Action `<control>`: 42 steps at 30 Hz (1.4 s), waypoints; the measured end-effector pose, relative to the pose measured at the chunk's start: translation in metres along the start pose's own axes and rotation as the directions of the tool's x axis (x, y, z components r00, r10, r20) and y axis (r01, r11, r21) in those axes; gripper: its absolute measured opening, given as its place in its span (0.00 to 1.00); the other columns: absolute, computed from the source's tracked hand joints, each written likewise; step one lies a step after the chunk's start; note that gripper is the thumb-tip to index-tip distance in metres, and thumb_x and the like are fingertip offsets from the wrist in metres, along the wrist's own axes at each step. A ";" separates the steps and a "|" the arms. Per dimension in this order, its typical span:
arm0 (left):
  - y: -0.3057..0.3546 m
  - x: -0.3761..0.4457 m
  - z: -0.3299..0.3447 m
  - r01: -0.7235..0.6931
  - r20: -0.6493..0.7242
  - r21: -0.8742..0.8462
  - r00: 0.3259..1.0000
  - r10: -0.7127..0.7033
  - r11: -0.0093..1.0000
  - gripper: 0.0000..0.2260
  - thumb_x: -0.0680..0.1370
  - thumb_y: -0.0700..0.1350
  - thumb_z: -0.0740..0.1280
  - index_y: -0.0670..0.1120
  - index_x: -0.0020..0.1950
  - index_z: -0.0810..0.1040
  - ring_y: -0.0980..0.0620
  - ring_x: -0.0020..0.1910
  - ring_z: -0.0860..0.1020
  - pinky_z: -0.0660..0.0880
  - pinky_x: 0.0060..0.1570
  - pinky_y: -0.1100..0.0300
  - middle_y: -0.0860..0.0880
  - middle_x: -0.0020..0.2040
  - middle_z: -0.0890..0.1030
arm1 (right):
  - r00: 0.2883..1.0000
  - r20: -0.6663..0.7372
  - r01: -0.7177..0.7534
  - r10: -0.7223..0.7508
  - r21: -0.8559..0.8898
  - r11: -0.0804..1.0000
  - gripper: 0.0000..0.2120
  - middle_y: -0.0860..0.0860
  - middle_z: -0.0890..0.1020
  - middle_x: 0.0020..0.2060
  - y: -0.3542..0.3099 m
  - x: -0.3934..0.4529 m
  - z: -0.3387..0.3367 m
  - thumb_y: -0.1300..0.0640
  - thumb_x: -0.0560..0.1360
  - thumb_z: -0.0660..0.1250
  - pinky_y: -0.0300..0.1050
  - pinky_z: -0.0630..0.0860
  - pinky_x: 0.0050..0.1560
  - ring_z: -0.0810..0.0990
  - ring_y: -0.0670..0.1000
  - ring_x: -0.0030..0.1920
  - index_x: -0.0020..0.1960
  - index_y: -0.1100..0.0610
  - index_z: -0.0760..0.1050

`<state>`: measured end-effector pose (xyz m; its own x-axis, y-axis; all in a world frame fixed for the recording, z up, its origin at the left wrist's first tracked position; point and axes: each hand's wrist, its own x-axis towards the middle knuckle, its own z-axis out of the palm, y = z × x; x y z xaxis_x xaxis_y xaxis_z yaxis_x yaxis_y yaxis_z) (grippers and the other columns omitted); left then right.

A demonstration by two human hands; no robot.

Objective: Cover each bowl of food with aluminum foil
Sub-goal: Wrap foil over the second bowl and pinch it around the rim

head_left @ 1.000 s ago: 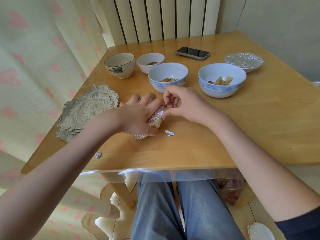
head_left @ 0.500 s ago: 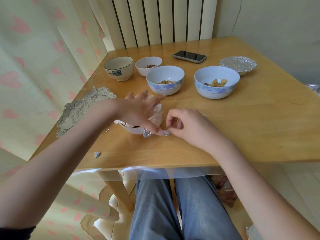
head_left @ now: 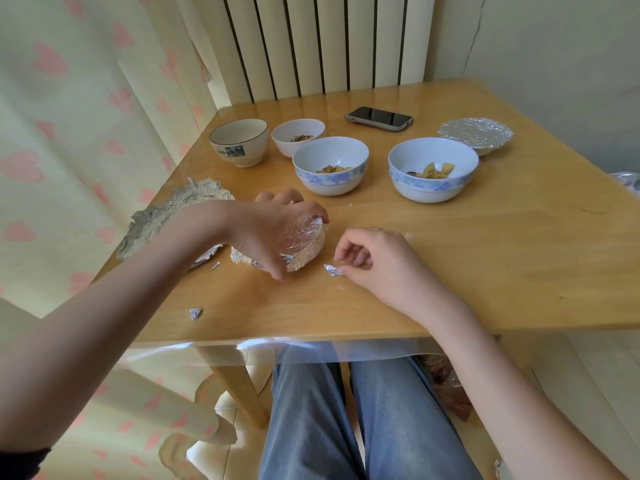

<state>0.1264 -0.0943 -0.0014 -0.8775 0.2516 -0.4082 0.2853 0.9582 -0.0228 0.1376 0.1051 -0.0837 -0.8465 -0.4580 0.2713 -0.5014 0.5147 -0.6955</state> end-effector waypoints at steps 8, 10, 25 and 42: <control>0.036 0.014 0.001 0.090 -0.060 0.051 0.994 -0.087 0.995 0.48 0.65 0.59 0.75 0.66 0.75 0.45 0.40 0.68 0.59 0.71 0.59 0.43 0.49 0.70 0.57 | 0.997 -0.035 -0.064 0.065 0.034 0.997 0.07 0.45 0.79 0.35 0.008 0.001 -0.016 0.61 0.68 0.75 0.37 0.74 0.40 0.77 0.46 0.37 0.42 0.52 0.79; 0.035 0.018 0.003 0.122 -0.005 0.079 0.993 -0.122 0.989 0.54 0.62 0.64 0.75 0.67 0.74 0.37 0.37 0.71 0.56 0.69 0.62 0.40 0.48 0.75 0.52 | 0.996 -0.045 -0.072 0.073 0.035 0.997 0.07 0.45 0.80 0.35 0.011 -0.002 -0.019 0.60 0.68 0.75 0.34 0.72 0.41 0.77 0.46 0.37 0.41 0.52 0.79; 0.020 0.017 0.020 -0.088 -0.111 0.054 0.989 0.093 0.995 0.53 0.65 0.66 0.73 0.70 0.73 0.35 0.49 0.76 0.42 0.50 0.71 0.41 0.57 0.77 0.42 | 0.999 -0.018 -0.029 0.030 0.049 0.998 0.15 0.46 0.78 0.37 0.006 0.000 -0.011 0.52 0.63 0.79 0.42 0.75 0.42 0.76 0.49 0.38 0.42 0.52 0.74; 0.018 -0.004 0.010 -0.027 -0.222 -0.270 0.974 -0.035 0.962 0.52 0.55 0.78 0.59 0.72 0.73 0.36 0.49 0.78 0.36 0.39 0.73 0.37 0.57 0.79 0.37 | 0.982 -0.146 -0.096 0.118 0.151 0.984 0.17 0.48 0.81 0.46 0.008 0.006 -0.018 0.65 0.71 0.71 0.29 0.74 0.44 0.79 0.45 0.41 0.59 0.56 0.78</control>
<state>0.1383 -0.0798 -0.0091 -0.9507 0.2420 -0.1939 0.1944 0.9522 0.2356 0.1256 0.1197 -0.0761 -0.9168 -0.2829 0.2818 -0.3853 0.4407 -0.8108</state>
